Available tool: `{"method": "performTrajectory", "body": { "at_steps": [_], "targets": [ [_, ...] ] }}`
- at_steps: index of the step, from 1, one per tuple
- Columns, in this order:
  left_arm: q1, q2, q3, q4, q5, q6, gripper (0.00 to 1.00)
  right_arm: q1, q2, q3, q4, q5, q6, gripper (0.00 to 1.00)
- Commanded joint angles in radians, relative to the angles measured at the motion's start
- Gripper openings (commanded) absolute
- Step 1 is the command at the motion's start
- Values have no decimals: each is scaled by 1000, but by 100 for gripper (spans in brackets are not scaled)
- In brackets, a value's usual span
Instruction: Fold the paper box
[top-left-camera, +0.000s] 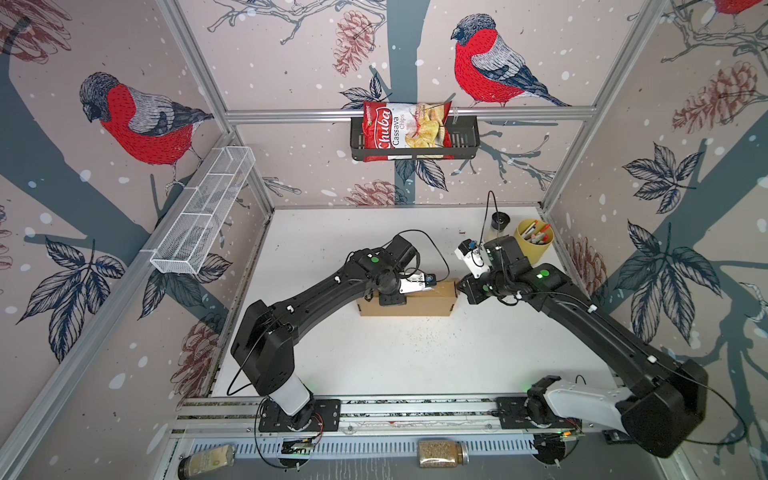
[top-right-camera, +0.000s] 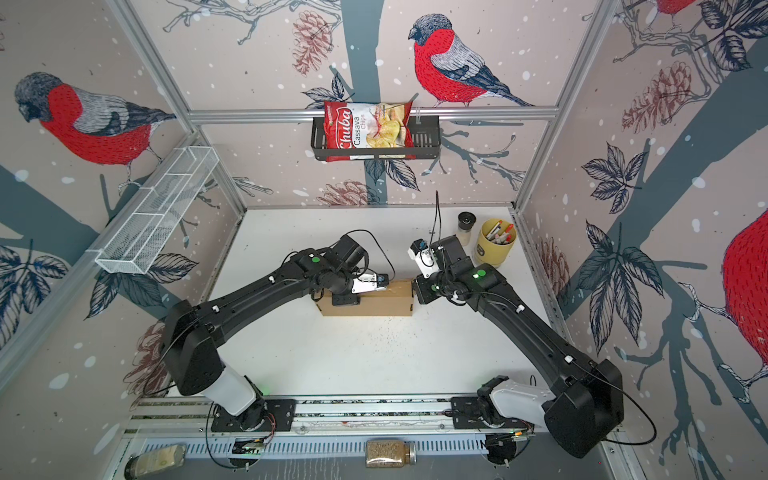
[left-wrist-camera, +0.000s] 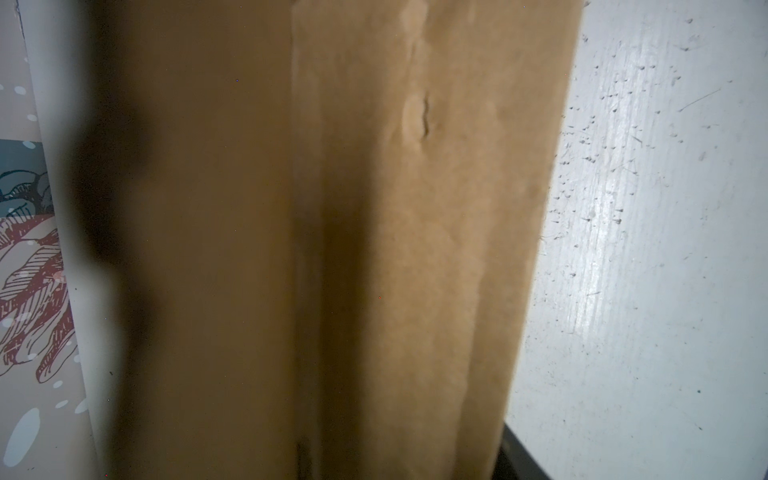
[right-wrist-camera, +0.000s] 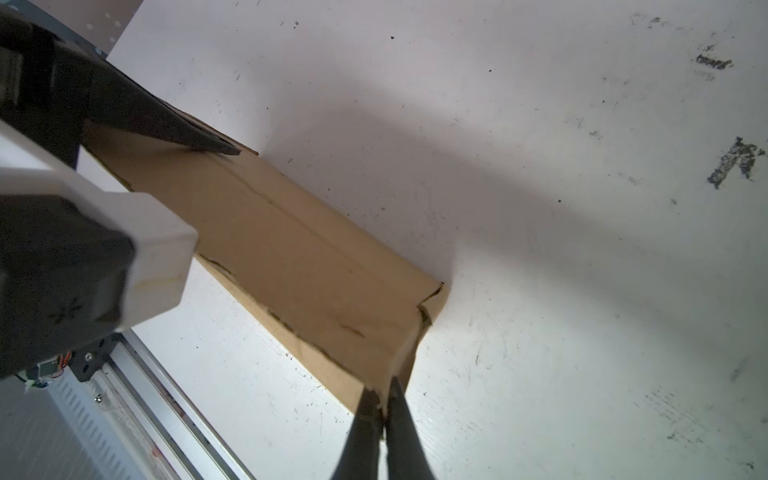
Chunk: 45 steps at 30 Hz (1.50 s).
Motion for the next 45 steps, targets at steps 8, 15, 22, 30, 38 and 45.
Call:
{"method": "performTrajectory", "body": {
  "at_steps": [8,15,22,30,38,45],
  "targets": [
    [-7,20,16,-38,13,-23,55,-27,2,-3,69,-140,107,7],
    [-6,13,6,-32,8,-22,54,-65,-6,-4,92,-211,125,6],
    [-8,8,-6,-29,5,-27,54,-73,-2,-25,91,-172,120,6],
    [-7,16,2,-30,8,-26,54,-68,7,-43,93,-113,129,13],
    [-8,15,2,-31,8,-28,54,-55,13,-40,76,-55,122,13],
    [-8,13,3,-28,-4,-31,56,-49,22,-26,70,-21,120,10]
  ]
}}
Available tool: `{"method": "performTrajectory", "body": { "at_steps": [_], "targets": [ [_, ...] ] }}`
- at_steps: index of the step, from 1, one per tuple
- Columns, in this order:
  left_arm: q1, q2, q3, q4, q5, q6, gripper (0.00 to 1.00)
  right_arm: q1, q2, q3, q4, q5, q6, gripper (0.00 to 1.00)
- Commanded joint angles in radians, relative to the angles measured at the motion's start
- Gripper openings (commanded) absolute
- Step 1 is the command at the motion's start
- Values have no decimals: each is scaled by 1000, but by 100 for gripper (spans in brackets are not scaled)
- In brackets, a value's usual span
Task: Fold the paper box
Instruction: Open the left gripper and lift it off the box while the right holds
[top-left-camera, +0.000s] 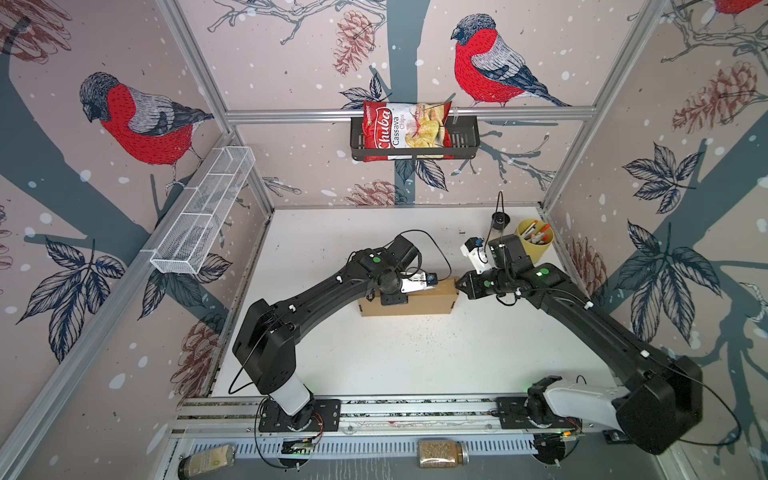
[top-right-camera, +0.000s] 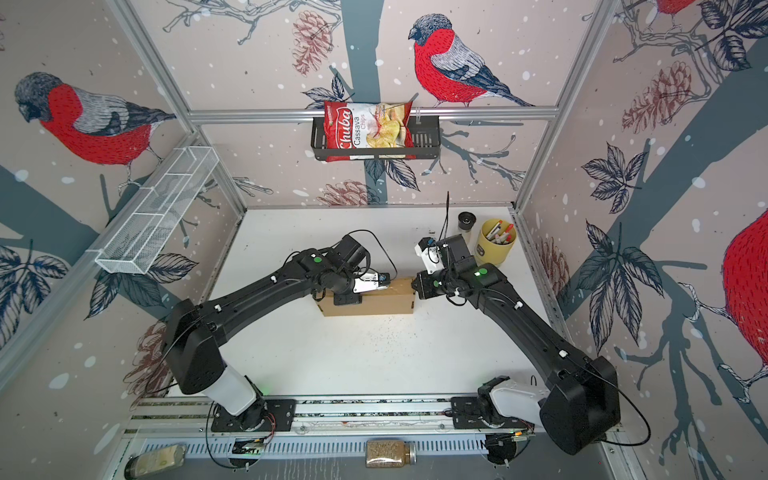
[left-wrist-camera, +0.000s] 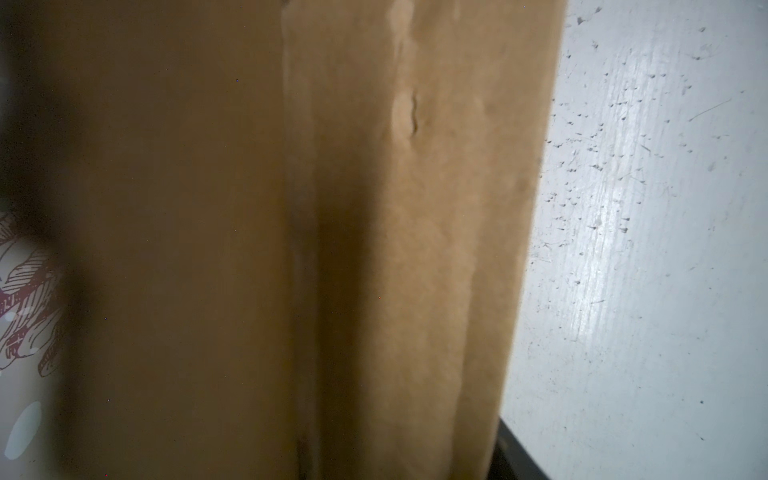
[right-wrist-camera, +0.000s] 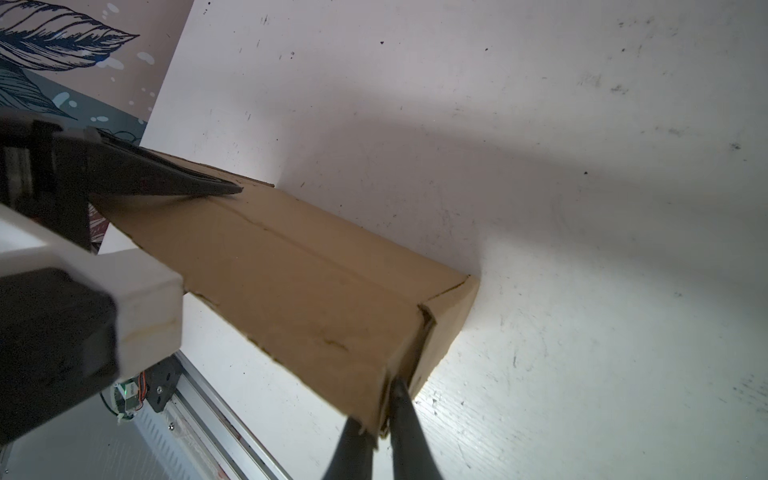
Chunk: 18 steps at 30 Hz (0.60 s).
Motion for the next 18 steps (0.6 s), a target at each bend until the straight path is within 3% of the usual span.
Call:
{"method": "performTrajectory", "body": {
  "at_steps": [1,11,18],
  "targets": [
    [-1,6,1,-31,4,-11,57,2,4,14,8,35,-5,10],
    [-1,-21,12,1,-54,-17,76,6,11,29,-3,41,-7,7],
    [-1,-80,17,27,-23,-21,86,6,36,40,-7,42,-3,6]
  ]
}}
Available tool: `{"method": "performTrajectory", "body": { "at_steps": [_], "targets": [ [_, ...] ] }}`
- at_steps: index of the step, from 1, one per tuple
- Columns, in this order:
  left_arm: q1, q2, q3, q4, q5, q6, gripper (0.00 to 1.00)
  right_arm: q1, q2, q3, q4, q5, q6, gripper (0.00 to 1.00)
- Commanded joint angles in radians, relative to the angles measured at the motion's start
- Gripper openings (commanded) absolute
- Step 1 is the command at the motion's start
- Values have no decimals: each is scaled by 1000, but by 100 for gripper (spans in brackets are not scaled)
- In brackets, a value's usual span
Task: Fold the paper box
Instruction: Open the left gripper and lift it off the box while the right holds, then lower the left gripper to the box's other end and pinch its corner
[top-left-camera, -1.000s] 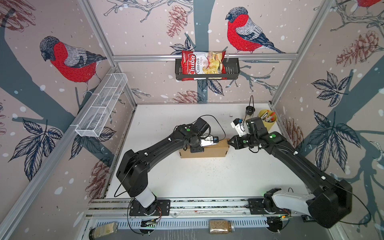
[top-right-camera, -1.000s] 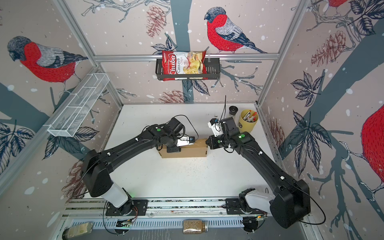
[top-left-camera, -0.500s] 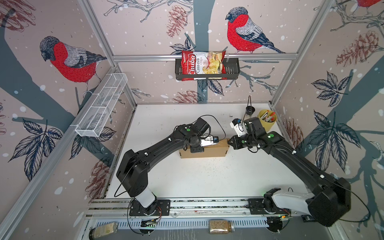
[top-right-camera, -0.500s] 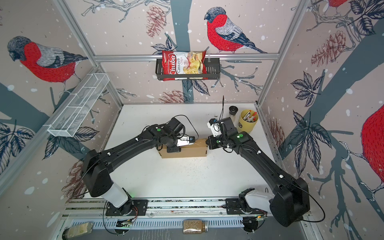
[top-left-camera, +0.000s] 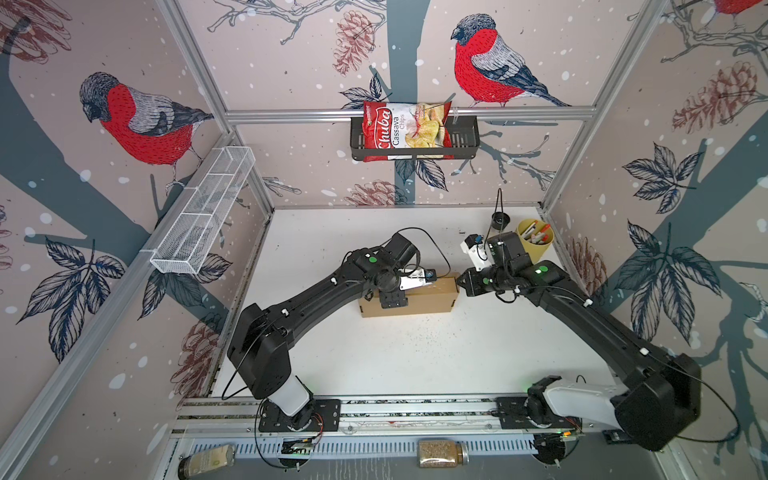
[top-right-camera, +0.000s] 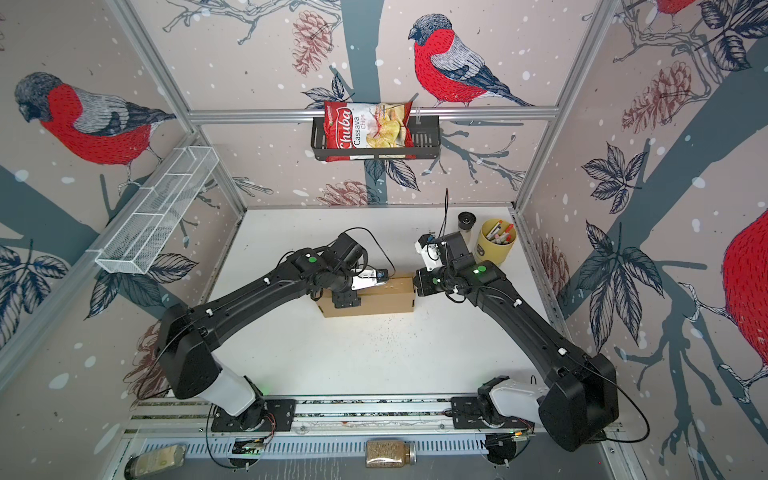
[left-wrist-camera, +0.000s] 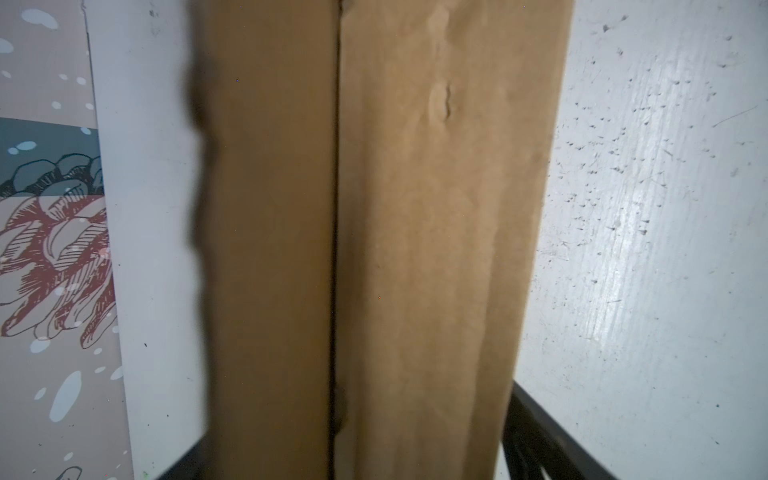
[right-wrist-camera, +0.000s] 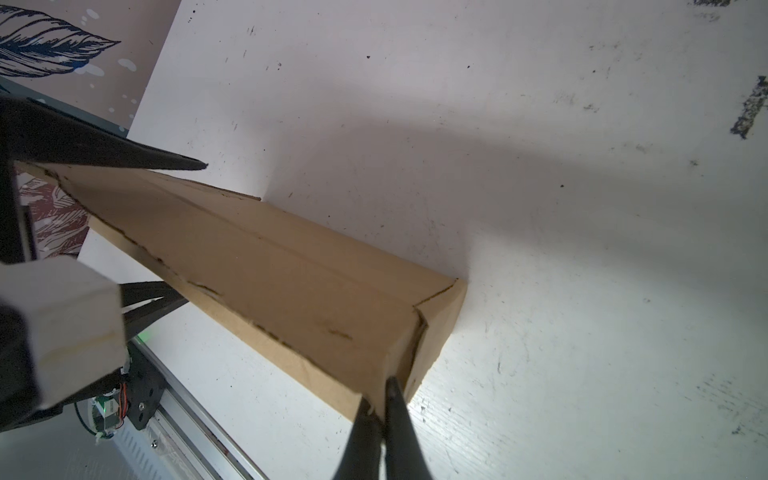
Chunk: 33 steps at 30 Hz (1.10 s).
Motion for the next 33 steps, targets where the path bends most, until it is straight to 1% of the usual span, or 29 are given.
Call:
{"method": "performTrajectory", "body": {
  "at_steps": [1,6,10,13,15,17,18,20,25,29,33],
  "targets": [
    [-1,-30,9,18,21,-12,86,1,21,9,2,8,-2,6],
    [-2,-83,5,38,44,-26,89,4,26,10,4,10,5,5],
    [-6,-178,-23,121,44,-70,89,7,31,13,1,13,9,4],
    [-5,-295,-126,276,-19,-138,89,7,31,16,1,20,10,4],
    [-5,-369,-190,346,-78,-209,85,9,32,20,-2,23,9,4],
    [-2,-427,-226,374,-152,-309,79,10,35,25,-5,25,8,4],
    [2,-445,-231,365,-175,-357,77,10,36,27,-8,26,5,4],
    [28,-462,-210,293,-181,-462,73,11,40,31,-10,30,5,4],
    [69,-475,-173,115,-130,-629,68,11,55,47,-23,36,3,4],
    [127,-524,-191,45,-51,-722,67,11,69,66,-36,41,5,3],
    [180,-574,-210,15,15,-774,67,9,77,83,-45,50,5,3]
  ]
}}
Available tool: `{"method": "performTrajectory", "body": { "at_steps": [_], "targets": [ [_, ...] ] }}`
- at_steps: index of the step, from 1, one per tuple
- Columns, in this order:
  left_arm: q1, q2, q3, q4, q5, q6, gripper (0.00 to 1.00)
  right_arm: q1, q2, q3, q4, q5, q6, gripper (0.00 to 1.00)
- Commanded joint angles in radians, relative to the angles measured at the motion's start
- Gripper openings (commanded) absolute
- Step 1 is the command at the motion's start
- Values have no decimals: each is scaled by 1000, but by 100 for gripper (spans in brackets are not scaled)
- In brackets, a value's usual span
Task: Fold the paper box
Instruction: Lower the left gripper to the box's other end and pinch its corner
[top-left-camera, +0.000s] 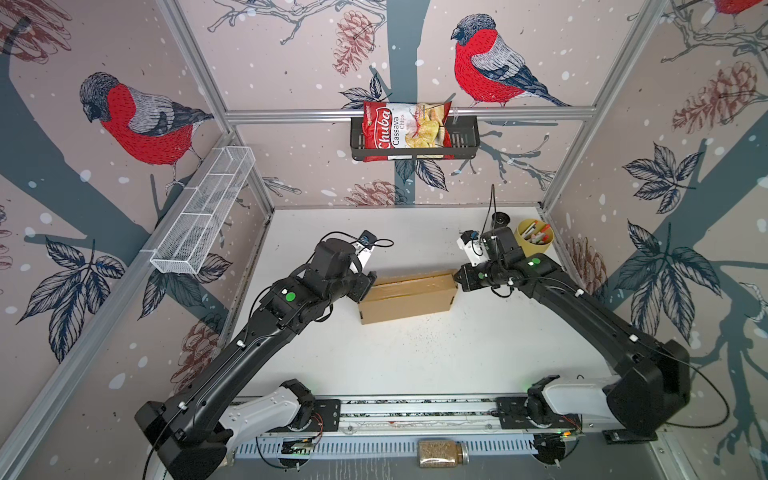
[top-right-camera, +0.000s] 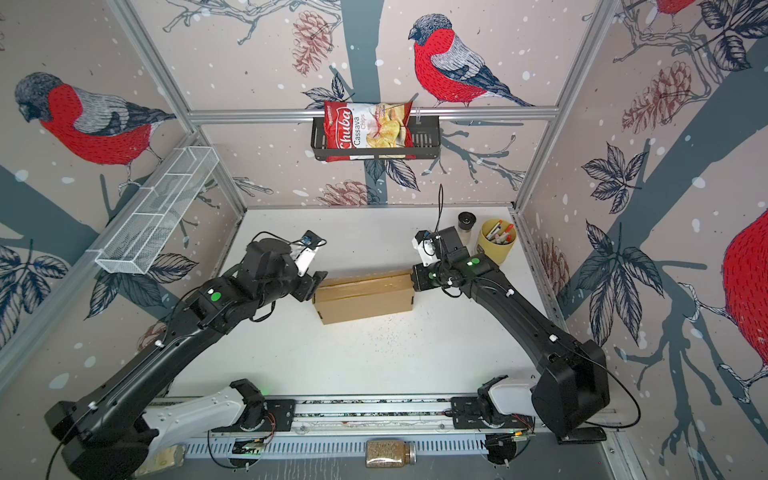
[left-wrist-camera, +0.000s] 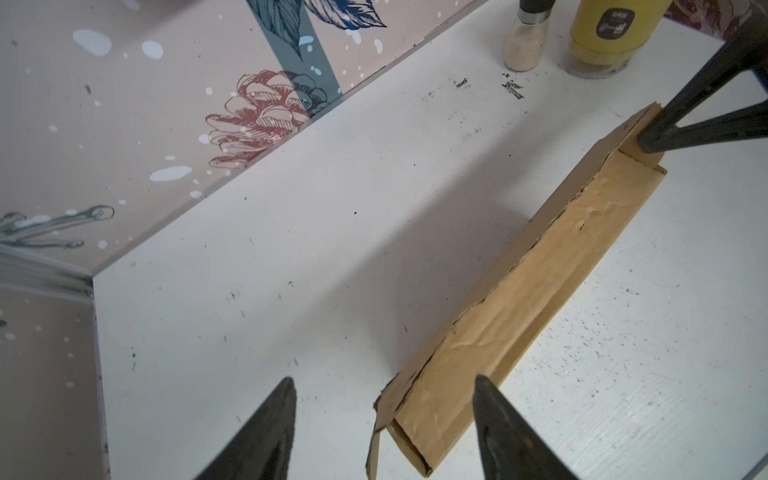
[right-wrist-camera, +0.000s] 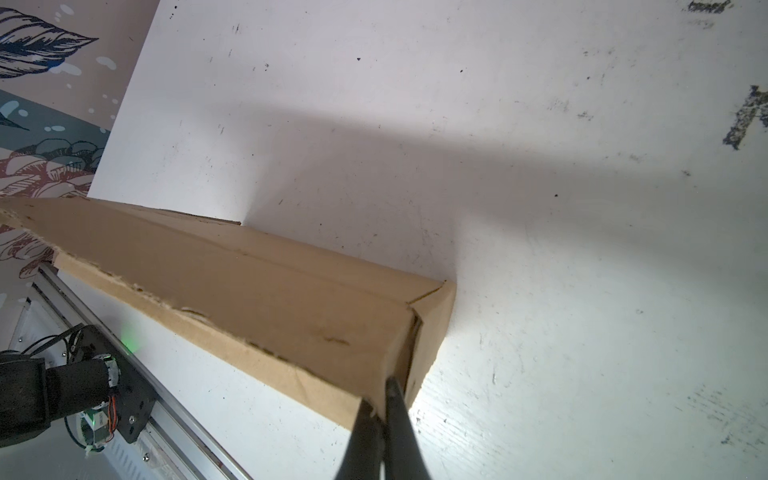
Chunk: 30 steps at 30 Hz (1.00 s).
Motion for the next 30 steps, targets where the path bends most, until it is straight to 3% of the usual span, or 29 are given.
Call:
{"method": "performTrajectory", "body": {
  "at_steps": [1,8,14,20,24,30],
  "targets": [
    [39,-30,-13,-61,107,-95,67,1,6,20,-24,21,2,2],
    [82,-14,-62,-130,235,-152,66,1,16,31,-26,19,2,2],
    [101,-12,-65,-140,172,-168,60,2,26,37,-26,14,-2,2],
    [134,55,-44,-163,120,-139,59,3,27,34,-26,14,-1,2],
    [146,107,-41,-163,125,-103,59,3,26,32,-22,13,-1,1],
    [162,152,-35,-143,133,-68,50,3,24,31,-18,9,0,1]
  ]
}}
